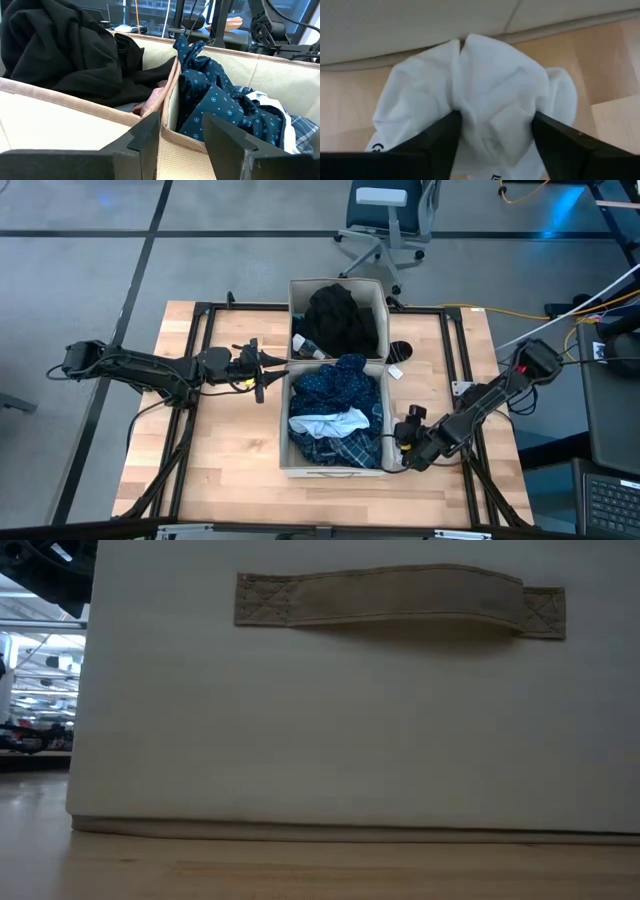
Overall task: Sort clothes
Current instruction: Put the white underwear into the top laundry organizer
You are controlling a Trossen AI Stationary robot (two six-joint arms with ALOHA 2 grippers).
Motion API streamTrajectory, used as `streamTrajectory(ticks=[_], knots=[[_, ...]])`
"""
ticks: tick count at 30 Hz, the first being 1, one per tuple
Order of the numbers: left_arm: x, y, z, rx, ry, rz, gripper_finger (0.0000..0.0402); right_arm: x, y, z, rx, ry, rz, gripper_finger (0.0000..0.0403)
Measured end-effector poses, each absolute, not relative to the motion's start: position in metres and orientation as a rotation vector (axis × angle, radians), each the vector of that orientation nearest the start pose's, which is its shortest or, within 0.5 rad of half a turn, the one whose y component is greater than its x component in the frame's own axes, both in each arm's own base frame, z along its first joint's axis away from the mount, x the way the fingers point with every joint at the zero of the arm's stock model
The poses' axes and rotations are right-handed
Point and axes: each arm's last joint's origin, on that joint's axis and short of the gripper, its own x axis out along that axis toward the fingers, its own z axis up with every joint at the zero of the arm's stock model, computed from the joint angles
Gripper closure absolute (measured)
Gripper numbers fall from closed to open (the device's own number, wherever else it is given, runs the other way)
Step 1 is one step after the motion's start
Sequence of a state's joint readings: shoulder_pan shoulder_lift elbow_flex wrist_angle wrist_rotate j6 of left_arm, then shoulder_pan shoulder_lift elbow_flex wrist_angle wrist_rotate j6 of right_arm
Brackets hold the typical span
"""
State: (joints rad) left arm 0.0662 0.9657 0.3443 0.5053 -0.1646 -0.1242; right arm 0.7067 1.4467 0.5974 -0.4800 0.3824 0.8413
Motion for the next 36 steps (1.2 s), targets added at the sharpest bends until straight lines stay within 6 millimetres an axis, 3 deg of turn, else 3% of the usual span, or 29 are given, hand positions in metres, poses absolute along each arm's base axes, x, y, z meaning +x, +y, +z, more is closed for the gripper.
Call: streamTrajectory(ticks=[10, 14, 18, 22, 36], knots=[[0.199, 0.018, 0.216, -0.118, 0.102, 0.238, 0.0263, 0.171, 0.132, 0.124, 0.021, 1.177, -0.206, 0.0381], [0.199, 0.018, 0.216, -0.122, 0.101, 0.238, 0.0263, 0.172, 0.134, 0.128, 0.037, 1.196, -0.208, 0.0372], [0.199, 0.018, 0.216, -0.123, 0.102, 0.238, 0.0263, 0.171, 0.134, 0.146, 0.024, 1.25, -0.231, 0.0372], [0.199, 0.018, 0.216, -0.124, 0.101, 0.238, 0.0263, 0.172, 0.134, 0.177, 0.015, 1.245, -0.239, 0.0393], [0.199, 0.018, 0.216, -0.125, 0.102, 0.238, 0.0263, 0.157, 0.115, 0.303, -0.098, 1.091, -0.357, 0.0392]])
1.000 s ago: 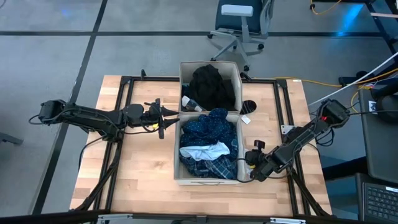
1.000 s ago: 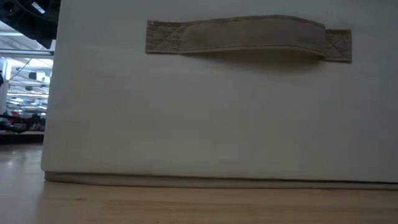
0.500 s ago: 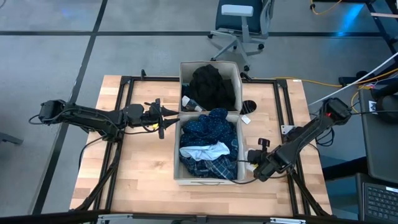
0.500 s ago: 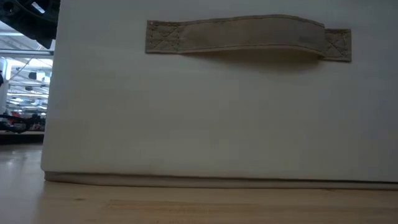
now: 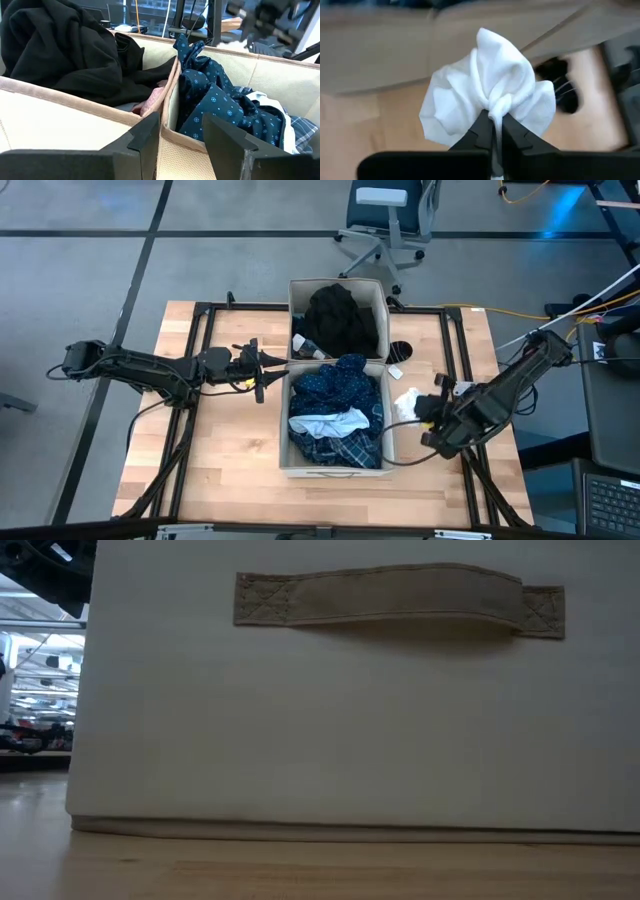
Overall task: Sort clothes
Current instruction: Put the white underwear into the top laundry organizer
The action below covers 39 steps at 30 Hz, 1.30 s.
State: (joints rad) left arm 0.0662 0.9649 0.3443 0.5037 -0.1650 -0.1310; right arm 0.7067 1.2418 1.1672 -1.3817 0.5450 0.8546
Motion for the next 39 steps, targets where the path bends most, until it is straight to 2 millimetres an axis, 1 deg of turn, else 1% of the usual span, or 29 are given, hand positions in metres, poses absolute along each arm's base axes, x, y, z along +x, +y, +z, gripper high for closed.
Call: streamTrajectory(ticks=[4, 8, 11, 14, 16, 18, 22, 25, 28, 31, 33, 35, 39], knots=[[0.199, 0.018, 0.216, -0.111, 0.103, 0.237, 0.0263, 0.154, 0.107, 0.335, -0.192, 0.977, -0.426, 0.0382], [0.199, 0.018, 0.215, -0.099, 0.112, 0.237, 0.0263, 0.154, 0.1, 0.361, -0.32, 0.769, -0.528, 0.0385], [0.199, 0.018, 0.215, -0.086, 0.123, 0.237, 0.0263, 0.155, 0.097, 0.375, -0.432, 0.607, -0.618, 0.0387], [0.199, 0.018, 0.214, -0.072, 0.127, 0.236, 0.0263, 0.16, 0.088, 0.382, -0.531, 0.498, -0.748, 0.0382], [0.199, 0.018, 0.214, -0.062, 0.129, 0.235, 0.0263, 0.165, 0.077, 0.384, -0.571, 0.475, -0.839, 0.038], [0.199, 0.018, 0.214, -0.055, 0.131, 0.235, 0.0263, 0.171, 0.065, 0.384, -0.586, 0.497, -0.917, 0.038], [0.199, 0.018, 0.214, -0.062, 0.133, 0.234, 0.0263, 0.185, 0.035, 0.383, -0.549, 0.653, -0.991, 0.0383], [0.199, 0.018, 0.213, -0.063, 0.138, 0.235, 0.0263, 0.199, 0.015, 0.382, -0.485, 0.782, -0.939, 0.0384], [0.198, 0.018, 0.213, -0.063, 0.147, 0.235, 0.0263, 0.215, -0.003, 0.385, -0.428, 0.825, -0.806, 0.0384], [0.198, 0.018, 0.212, -0.062, 0.149, 0.235, 0.0263, 0.229, -0.022, 0.393, -0.396, 0.773, -0.68, 0.0384], [0.198, 0.018, 0.212, -0.063, 0.152, 0.235, 0.0263, 0.235, -0.037, 0.398, -0.378, 0.722, -0.64, 0.0384], [0.198, 0.018, 0.212, -0.064, 0.153, 0.235, 0.0263, 0.239, -0.053, 0.401, -0.354, 0.688, -0.635, 0.0384], [0.198, 0.018, 0.212, -0.074, 0.153, 0.236, 0.0263, 0.243, -0.085, 0.394, -0.283, 0.708, -0.648, 0.0384]])
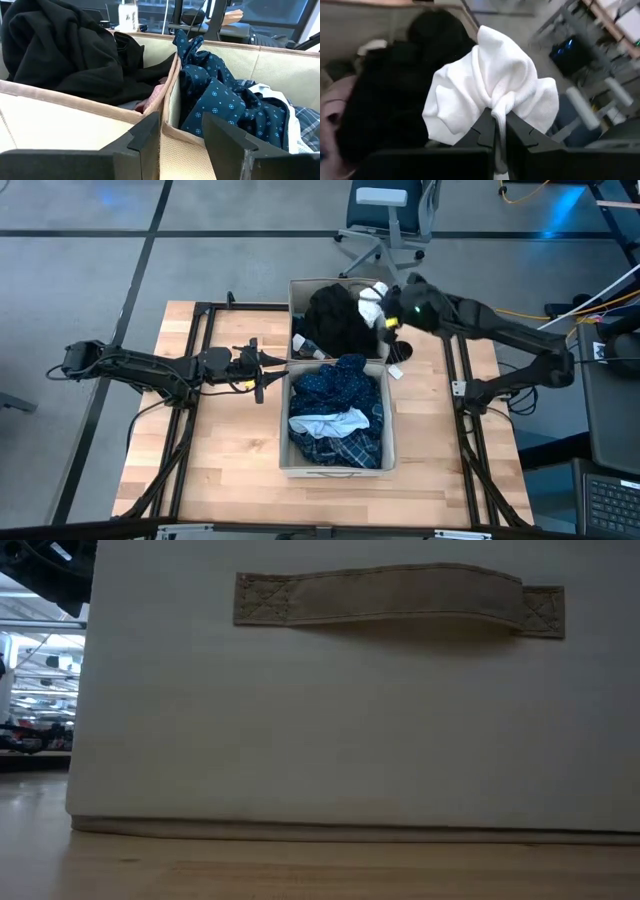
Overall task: Sort clothes
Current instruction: Put the white underwear into the top laundry organizer, then put the black sock into the top laundry organizer
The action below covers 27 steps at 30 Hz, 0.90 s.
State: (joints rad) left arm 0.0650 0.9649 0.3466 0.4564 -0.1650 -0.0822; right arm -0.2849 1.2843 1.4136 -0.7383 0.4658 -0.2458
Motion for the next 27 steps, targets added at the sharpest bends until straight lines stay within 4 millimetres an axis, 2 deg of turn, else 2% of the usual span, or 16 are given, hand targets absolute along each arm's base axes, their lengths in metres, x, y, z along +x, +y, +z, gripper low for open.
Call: streamTrajectory(ticks=[5, 9, 12, 16, 19, 21, 24, 27], knots=[[0.198, 0.018, 0.212, -0.074, 0.154, 0.236, 0.0263, 0.253, -0.112, 0.378, -0.188, 0.766, -0.648, 0.0383], [0.198, 0.018, 0.211, -0.075, 0.157, 0.235, 0.0263, 0.264, -0.119, 0.364, -0.156, 0.81, -0.59, 0.0364], [0.198, 0.017, 0.211, -0.094, 0.156, 0.231, 0.0263, 0.27, -0.122, 0.356, -0.162, 0.845, -0.583, 0.0327], [0.198, 0.017, 0.211, -0.101, 0.156, 0.23, 0.0263, 0.269, -0.122, 0.354, -0.17, 0.871, -0.586, 0.0257], [0.198, 0.017, 0.211, -0.097, 0.156, 0.229, 0.0263, 0.262, -0.119, 0.362, -0.168, 0.918, -0.575, 0.021], [0.198, 0.017, 0.211, -0.097, 0.156, 0.228, 0.0263, 0.254, -0.115, 0.375, -0.148, 0.946, -0.561, 0.0185], [0.198, 0.017, 0.211, -0.097, 0.156, 0.228, 0.0263, 0.237, -0.107, 0.393, -0.096, 0.958, -0.556, 0.0161], [0.198, 0.017, 0.211, -0.097, 0.156, 0.227, 0.0263, 0.214, -0.097, 0.404, -0.056, 0.945, -0.567, 0.0149]])
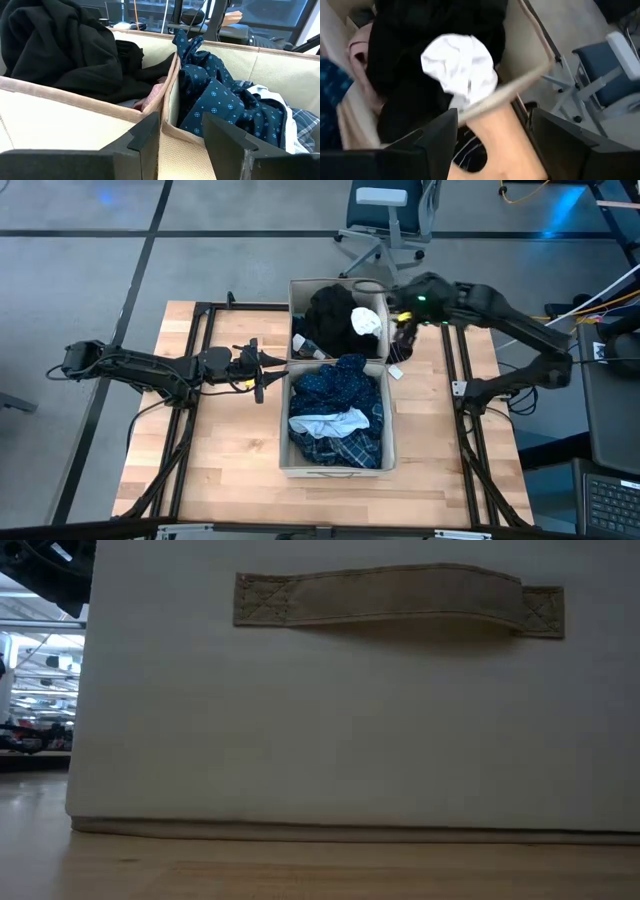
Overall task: Sort clothes
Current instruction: Put the black sock into the top laundry organizer
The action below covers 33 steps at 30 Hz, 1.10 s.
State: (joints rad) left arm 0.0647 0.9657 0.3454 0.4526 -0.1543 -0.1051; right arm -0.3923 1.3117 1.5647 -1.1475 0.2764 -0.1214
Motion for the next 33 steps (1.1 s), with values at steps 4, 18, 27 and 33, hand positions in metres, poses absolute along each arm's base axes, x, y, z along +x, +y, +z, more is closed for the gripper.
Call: streamTrajectory(ticks=[4, 18, 27, 33], knots=[[0.198, 0.017, 0.211, -0.097, 0.157, 0.226, 0.0263, 0.185, -0.086, 0.39, -0.04, 0.938, -0.589, 0.0146], [0.198, 0.017, 0.211, -0.122, 0.146, 0.228, 0.0263, 0.144, -0.087, 0.262, 0.223, 0.986, -0.788, 0.015], [0.198, 0.017, 0.212, -0.135, 0.144, 0.229, 0.0263, 0.159, -0.111, 0.204, 0.435, 0.931, -0.886, 0.015], [0.198, 0.017, 0.211, -0.142, 0.144, 0.229, 0.0263, 0.175, -0.121, 0.173, 0.44, 0.925, -0.896, 0.015]])
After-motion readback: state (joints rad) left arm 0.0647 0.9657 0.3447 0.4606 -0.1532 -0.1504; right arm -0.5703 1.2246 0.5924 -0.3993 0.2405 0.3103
